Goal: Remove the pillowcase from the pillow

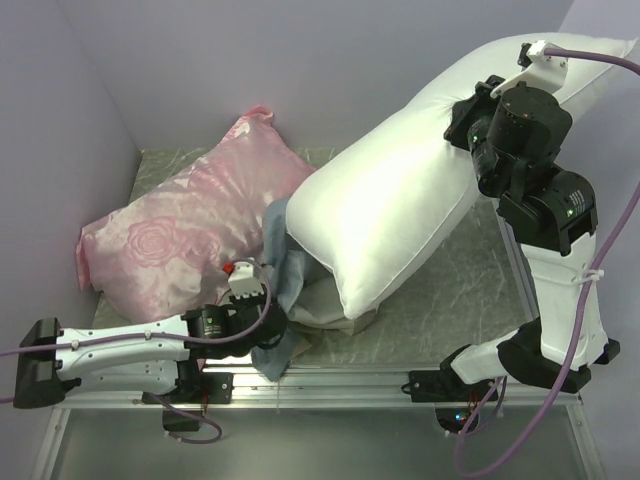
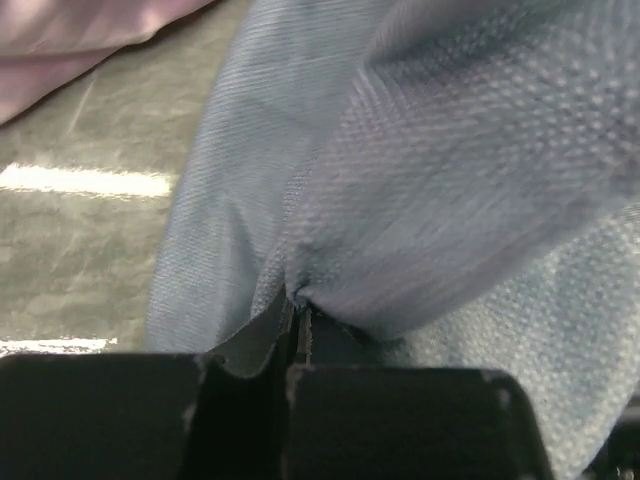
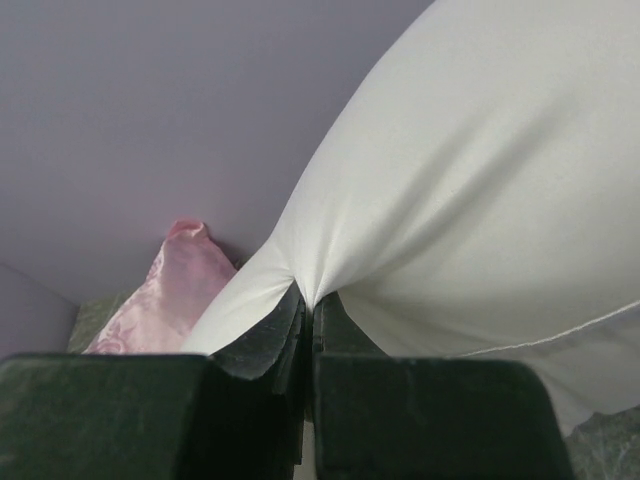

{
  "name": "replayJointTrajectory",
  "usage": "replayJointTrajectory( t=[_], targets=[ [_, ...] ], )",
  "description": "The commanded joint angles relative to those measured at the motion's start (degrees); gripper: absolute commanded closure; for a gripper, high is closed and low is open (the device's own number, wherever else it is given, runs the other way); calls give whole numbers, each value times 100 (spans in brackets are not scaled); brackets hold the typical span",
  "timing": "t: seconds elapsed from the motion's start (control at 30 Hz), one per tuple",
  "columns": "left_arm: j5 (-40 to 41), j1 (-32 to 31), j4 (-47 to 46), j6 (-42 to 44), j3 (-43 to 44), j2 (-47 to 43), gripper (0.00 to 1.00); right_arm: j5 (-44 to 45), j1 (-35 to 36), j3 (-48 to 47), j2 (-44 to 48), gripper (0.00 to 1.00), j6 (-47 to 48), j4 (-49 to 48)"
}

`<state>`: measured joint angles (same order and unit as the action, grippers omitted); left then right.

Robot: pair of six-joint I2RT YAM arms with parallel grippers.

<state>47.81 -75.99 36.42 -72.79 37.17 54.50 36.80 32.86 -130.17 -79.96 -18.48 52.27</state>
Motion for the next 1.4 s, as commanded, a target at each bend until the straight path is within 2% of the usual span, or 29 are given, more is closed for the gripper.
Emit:
replayJointTrajectory(
  t=[0.0, 0.1, 0.33, 0.47, 0.57, 0.6, 0.63, 0.67, 0.77, 0.83, 0.97, 1.03, 1.07, 1.1, 1.17, 1.23, 1.27, 1.37],
  targets=[
    [-736, 583, -363, -130, -393, -229, 99, 117, 10, -263, 227, 100, -24, -1281],
    [-914, 664, -768, -77, -763, -484, 100, 47, 10, -421, 183, 100, -15, -1211],
    [-1098, 752, -750, -77, -807, -563, 100, -472, 10, 70, 297, 100, -173, -1333],
    [-1748, 1094, -1409, 168, -1273, -827, 99, -472, 10, 89, 403, 100, -165, -1421],
    [-1837, 1095, -1568, 318, -1247, -696, 86, -585, -16, -166, 350, 100, -103, -1299],
    [-1872, 1095, -1560, 353, -1195, -660, 70, -699, -51, -201, 324, 100, -121, -1264],
    [-1872, 1095, -1507, 388, -1073, -634, 59, -857, -95, -167, 332, 100, -164, -1211],
    [-1855, 1095, -1472, 467, -993, -625, 42, -1337, -200, -97, 341, 100, -199, -1202],
    [-1837, 1095, -1262, 660, -659, -747, 28, -2164, -402, 176, 368, 100, -366, -1106],
    [-1784, 1086, -1077, 740, -353, -844, 27, -2500, -517, 491, 411, 100, -498, -1079],
    [-1679, 1086, -664, 942, 176, -1178, 29, -3002, -702, 1449, 736, 100, -648, -1368],
    [-1609, 1086, -444, 977, 447, -1301, 33, -3554, -991, 2195, 973, 100, -727, -1569],
    [-1600, 1086, -382, 960, 519, -1354, 38, -3791, -1105, 2528, 1096, 100, -771, -1701],
    [-1582, 1095, -269, 969, 615, -1415, 40, -4177, -1315, 3289, 1384, 100, -893, -1877],
    [-1495, 1086, -136, 899, 669, -1626, 43, -4373, -1492, 4039, 1658, 100, -1069, -2264],
    [-1406, 1086, 30, 881, 730, -1740, 43, -4436, -1607, 5068, 2027, 100, -1315, -2475],
    [-1371, 1086, 49, 959, 757, -1811, 37, -4375, -1616, 5376, 2142, 100, -1377, -2459],
    [-1310, 1086, 102, 1048, 862, -1777, 31, -4076, -1608, 6475, 2590, 98, -1614, -2354]
  ],
)
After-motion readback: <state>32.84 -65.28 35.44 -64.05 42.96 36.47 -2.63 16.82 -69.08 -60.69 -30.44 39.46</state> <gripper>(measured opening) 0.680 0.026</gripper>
